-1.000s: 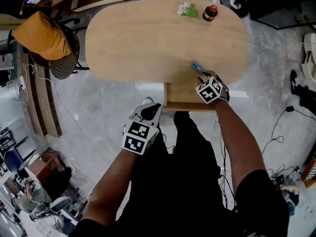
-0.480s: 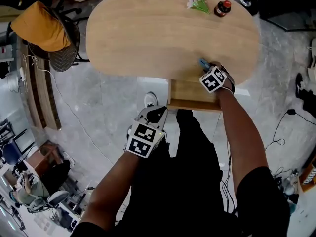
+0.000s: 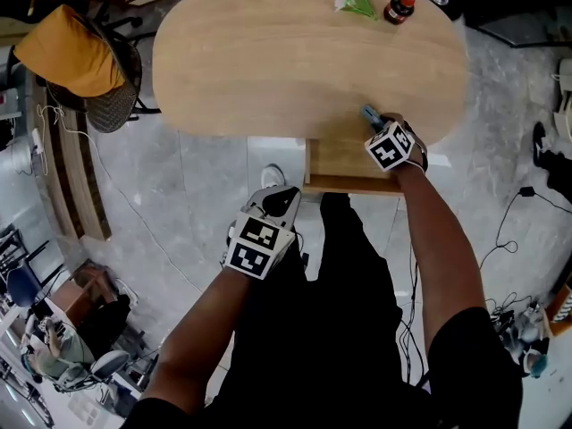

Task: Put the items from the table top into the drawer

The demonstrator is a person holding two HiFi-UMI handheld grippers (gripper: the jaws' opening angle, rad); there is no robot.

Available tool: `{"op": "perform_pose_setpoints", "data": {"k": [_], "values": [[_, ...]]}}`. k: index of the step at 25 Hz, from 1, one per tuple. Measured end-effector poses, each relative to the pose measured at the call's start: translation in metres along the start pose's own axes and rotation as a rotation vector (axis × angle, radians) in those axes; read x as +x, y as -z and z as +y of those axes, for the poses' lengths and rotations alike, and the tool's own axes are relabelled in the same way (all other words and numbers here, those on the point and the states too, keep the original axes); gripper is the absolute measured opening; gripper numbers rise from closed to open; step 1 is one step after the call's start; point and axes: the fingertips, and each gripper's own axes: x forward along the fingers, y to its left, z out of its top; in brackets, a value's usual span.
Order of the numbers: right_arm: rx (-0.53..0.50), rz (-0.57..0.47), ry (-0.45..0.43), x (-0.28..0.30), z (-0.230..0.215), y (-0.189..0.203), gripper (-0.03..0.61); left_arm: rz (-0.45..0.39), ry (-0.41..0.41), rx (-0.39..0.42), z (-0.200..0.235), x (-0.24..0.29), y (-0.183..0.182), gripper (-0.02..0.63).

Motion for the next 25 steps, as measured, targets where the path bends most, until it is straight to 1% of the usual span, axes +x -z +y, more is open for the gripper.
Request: {"op": "perform_pose_setpoints", "data": {"k": [5,9,11,14,18,21,25], "values": [[0.118,-0.053,-0.025,-0.023,0.027,0.012,0.118,0.014,0.024,0.029,-0.001,-0.001,0.002,0.002],[0.177,-0.088,-0.07,-0.033,0.066,0.026,0.117,0.027,0.04,0.055,-0.003,-0.003,0.006,0.002],[0.169,-0.084,-0.096,-0.033,0.09,0.037,0.117,0.038,0.05,0.065,-0.006,-0.003,0.011,0.002],[0.118,-0.048,-0.134,-0.022,0.123,0.053,0.117,0.054,0.062,0.078,-0.009,-0.001,0.018,0.002],[0.076,-0.004,-0.16,0.005,0.141,0.064,0.117,0.067,0.067,0.068,-0.008,0.004,0.026,0.002],[0.053,0.018,-0.143,0.034,0.138,0.067,0.117,0.072,0.057,0.056,-0.002,0.008,0.032,0.002],[0.02,0.016,-0.077,0.074,0.126,0.069,0.117,0.068,0.037,0.024,0.006,0.008,0.039,0.002]]}}
